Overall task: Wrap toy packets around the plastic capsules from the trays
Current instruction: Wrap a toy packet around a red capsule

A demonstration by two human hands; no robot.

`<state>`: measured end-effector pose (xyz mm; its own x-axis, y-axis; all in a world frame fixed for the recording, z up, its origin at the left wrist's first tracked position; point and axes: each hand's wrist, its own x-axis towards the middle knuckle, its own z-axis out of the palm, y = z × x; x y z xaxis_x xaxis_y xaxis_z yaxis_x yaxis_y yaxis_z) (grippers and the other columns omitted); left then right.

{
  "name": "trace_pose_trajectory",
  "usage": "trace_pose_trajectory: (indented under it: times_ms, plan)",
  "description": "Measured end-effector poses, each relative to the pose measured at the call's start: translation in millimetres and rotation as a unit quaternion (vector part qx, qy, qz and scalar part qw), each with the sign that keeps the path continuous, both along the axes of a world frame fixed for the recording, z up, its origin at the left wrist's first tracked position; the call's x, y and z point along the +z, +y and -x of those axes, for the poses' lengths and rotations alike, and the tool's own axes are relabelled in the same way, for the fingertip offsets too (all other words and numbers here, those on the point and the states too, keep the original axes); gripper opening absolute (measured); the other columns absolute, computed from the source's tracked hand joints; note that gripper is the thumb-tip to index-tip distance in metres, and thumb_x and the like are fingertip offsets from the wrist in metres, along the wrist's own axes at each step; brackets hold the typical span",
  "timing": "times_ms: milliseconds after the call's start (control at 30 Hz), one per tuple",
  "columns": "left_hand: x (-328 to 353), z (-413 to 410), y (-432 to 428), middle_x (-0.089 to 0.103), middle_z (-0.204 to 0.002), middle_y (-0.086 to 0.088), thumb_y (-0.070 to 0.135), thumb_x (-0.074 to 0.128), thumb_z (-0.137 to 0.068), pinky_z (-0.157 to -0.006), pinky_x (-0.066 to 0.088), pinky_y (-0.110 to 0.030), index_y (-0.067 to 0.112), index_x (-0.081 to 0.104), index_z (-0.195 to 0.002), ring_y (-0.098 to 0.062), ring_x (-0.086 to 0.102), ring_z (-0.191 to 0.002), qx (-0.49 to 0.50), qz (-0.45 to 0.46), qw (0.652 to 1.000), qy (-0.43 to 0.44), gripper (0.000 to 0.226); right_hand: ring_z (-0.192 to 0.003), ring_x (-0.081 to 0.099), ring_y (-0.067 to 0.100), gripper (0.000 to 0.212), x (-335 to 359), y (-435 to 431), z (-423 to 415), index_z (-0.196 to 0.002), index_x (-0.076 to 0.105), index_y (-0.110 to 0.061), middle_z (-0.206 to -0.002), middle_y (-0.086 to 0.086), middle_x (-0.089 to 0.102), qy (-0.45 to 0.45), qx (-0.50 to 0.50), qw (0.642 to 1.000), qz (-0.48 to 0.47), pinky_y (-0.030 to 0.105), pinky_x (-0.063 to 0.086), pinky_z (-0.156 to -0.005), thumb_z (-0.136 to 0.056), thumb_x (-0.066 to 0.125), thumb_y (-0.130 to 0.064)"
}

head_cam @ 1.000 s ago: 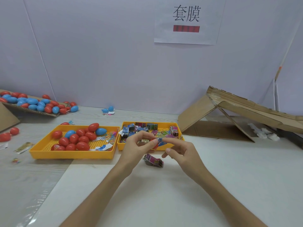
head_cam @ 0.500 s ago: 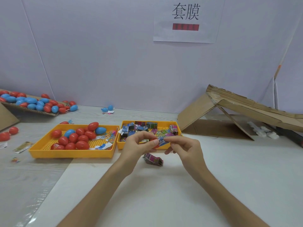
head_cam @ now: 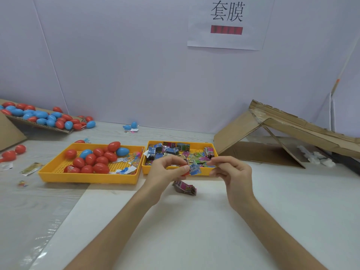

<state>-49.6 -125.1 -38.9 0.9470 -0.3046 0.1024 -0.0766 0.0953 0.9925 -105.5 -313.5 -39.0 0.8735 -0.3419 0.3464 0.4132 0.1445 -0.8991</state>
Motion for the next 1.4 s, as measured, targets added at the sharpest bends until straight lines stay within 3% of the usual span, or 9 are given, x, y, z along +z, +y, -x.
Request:
trace_pose_trajectory:
  times_ms: [67, 267, 433, 600, 767, 1000, 1167, 1267, 1400]
  plan:
    - [1.3, -1.5, 5.2, 0.075, -0.084, 0.003, 0.006, 0.078, -0.085, -0.068, 0.060, -0.026, 0.003, 0.074, -0.095, -0.021, 0.075, -0.079, 0.010, 0.015, 1.000, 0.005, 0.011, -0.051, 0.061, 0.020, 0.043, 2.6, -8.1, -1.9, -0.075, 0.078, -0.009, -0.076, 0.016, 0.073, 0.010, -0.006, 1.000, -0.027, 0.023, 0.051, -0.056, -0.089, 0.045, 0.016]
    - [3.9, 2.7, -0.2, 0.073, -0.089, 0.000, 0.008, 0.078, -0.084, -0.066, 0.061, -0.027, 0.005, 0.074, -0.094, -0.016, 0.075, -0.079, 0.026, -0.005, 0.999, -0.032, 0.012, -0.063, 0.063, 0.014, 0.020, 2.4, -2.7, -0.4, -0.088, 0.078, -0.012, -0.075, 0.005, 0.073, 0.000, -0.025, 0.989, 0.148, 0.019, 0.051, -0.065, -0.090, 0.067, 0.004]
    - [2.7, 5.2, -1.4, 0.072, -0.091, -0.003, 0.009, 0.079, -0.084, -0.061, 0.057, -0.020, 0.009, 0.073, -0.093, -0.012, 0.074, -0.078, 0.039, -0.025, 0.996, -0.075, 0.010, -0.073, 0.071, 0.018, 0.011, -4.6, 9.3, -0.6, -0.087, 0.078, -0.018, -0.081, 0.002, 0.075, 0.024, 0.014, 0.977, 0.212, 0.026, 0.057, -0.072, -0.086, 0.077, -0.008]
    - [0.4, 4.6, -3.4, 0.074, -0.086, 0.000, 0.011, 0.081, -0.082, -0.061, 0.056, -0.020, 0.016, 0.073, -0.088, -0.015, 0.073, -0.078, 0.030, -0.026, 0.993, -0.107, 0.011, -0.065, 0.068, 0.017, 0.011, -1.3, 8.2, -0.2, -0.087, 0.077, -0.021, -0.077, 0.004, 0.074, 0.054, 0.025, 0.986, 0.158, 0.021, 0.052, -0.062, -0.086, 0.077, -0.010]
    - [-3.2, 5.5, -6.1, 0.073, -0.084, 0.006, 0.016, 0.083, -0.081, -0.061, 0.057, -0.021, 0.025, 0.072, -0.084, -0.015, 0.073, -0.076, 0.021, -0.057, 0.986, -0.154, 0.014, -0.063, 0.064, 0.012, 0.017, -0.8, 7.5, -0.7, -0.077, 0.077, -0.025, -0.071, 0.000, 0.071, 0.066, 0.031, 0.983, 0.166, 0.021, 0.050, -0.058, -0.088, 0.075, -0.012]
    - [-1.9, 7.2, -5.8, 0.073, -0.087, 0.011, 0.019, 0.081, -0.083, -0.062, 0.056, -0.020, 0.028, 0.074, -0.087, -0.014, 0.073, -0.079, -0.011, -0.051, 0.985, -0.163, 0.013, -0.061, 0.063, 0.013, 0.017, -2.5, 3.7, -3.0, -0.077, 0.075, -0.020, -0.068, 0.000, 0.069, 0.079, 0.033, 0.985, 0.152, 0.023, 0.051, -0.059, -0.090, 0.073, -0.009]
    - [-2.2, 4.2, -4.2, 0.072, -0.098, 0.018, 0.006, 0.068, -0.093, -0.075, 0.060, -0.027, 0.030, 0.076, -0.095, -0.011, 0.072, -0.097, -0.033, -0.054, 0.985, -0.161, 0.026, -0.062, 0.063, 0.013, 0.012, -4.0, 1.1, -5.9, -0.083, 0.076, -0.015, -0.073, -0.003, 0.070, 0.096, 0.026, 0.988, 0.115, 0.023, 0.052, -0.059, -0.090, 0.072, -0.007]
    - [-1.9, 3.6, -4.8, 0.071, -0.097, 0.026, 0.005, 0.069, -0.092, -0.072, 0.059, -0.023, 0.033, 0.075, -0.096, -0.005, 0.071, -0.097, -0.029, -0.062, 0.984, -0.166, 0.028, -0.063, 0.063, 0.015, 0.009, -4.3, 0.6, -6.9, -0.085, 0.076, -0.014, -0.075, -0.001, 0.070, 0.105, 0.035, 0.989, 0.093, 0.023, 0.052, -0.060, -0.090, 0.072, -0.007]
    - [-2.2, 3.4, -4.3, 0.072, -0.099, 0.022, 0.009, 0.073, -0.090, -0.070, 0.058, -0.021, 0.035, 0.073, -0.099, -0.006, 0.071, -0.095, -0.019, -0.055, 0.981, -0.183, 0.027, -0.064, 0.063, 0.015, 0.005, -5.0, 0.8, -7.5, -0.084, 0.076, -0.015, -0.078, 0.002, 0.070, 0.113, 0.045, 0.988, 0.095, 0.024, 0.052, -0.061, -0.087, 0.075, -0.011]
